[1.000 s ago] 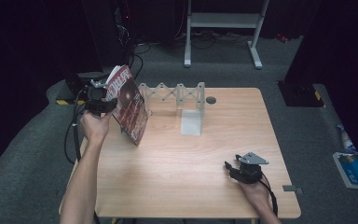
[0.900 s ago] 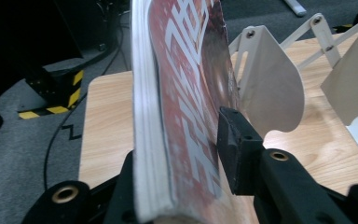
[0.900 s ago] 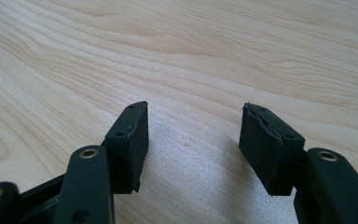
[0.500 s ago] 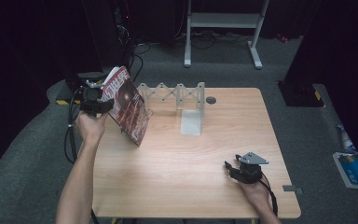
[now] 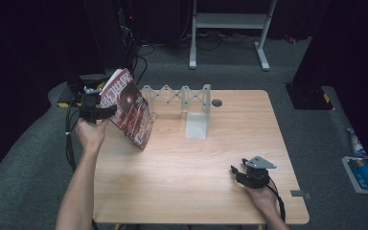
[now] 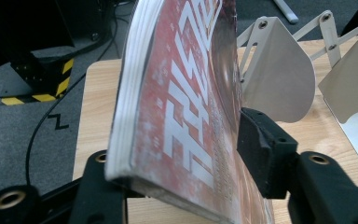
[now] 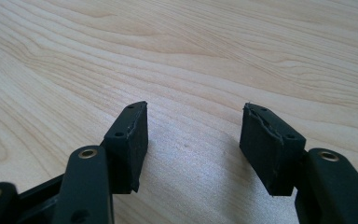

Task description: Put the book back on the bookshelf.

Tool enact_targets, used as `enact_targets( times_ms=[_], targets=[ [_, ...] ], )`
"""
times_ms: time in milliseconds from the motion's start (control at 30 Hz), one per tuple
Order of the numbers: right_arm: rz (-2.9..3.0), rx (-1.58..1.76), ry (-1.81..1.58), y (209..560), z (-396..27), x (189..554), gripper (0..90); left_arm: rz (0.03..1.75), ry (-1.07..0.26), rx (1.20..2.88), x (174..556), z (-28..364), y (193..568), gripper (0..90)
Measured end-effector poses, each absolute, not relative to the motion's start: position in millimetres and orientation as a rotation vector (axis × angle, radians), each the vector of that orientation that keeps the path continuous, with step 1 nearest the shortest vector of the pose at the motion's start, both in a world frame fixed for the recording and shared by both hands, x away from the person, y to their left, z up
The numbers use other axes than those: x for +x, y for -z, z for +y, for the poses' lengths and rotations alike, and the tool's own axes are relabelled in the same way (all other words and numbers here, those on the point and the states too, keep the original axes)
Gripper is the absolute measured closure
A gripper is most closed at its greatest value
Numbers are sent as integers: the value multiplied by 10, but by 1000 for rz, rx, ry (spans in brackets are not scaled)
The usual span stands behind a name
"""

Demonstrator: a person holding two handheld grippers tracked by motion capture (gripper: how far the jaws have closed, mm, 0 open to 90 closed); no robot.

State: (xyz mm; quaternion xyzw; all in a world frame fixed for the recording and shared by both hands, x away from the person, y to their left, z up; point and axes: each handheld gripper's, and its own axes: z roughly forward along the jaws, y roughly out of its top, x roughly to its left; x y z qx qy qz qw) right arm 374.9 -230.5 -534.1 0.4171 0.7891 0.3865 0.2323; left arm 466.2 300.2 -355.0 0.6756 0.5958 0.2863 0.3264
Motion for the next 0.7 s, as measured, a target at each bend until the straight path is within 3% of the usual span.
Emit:
enact_targets(
  times_ms=[333, 700],
  targets=[
    [2168, 1145, -1062, 5342, -2305, 3749, 416, 1520, -734, 1701, 4568, 3046, 3570, 376],
    [2167, 1146, -1061, 5342, -2304, 3748, 416, 1481, -755, 1664, 4449, 3074, 3488, 350]
  ],
)
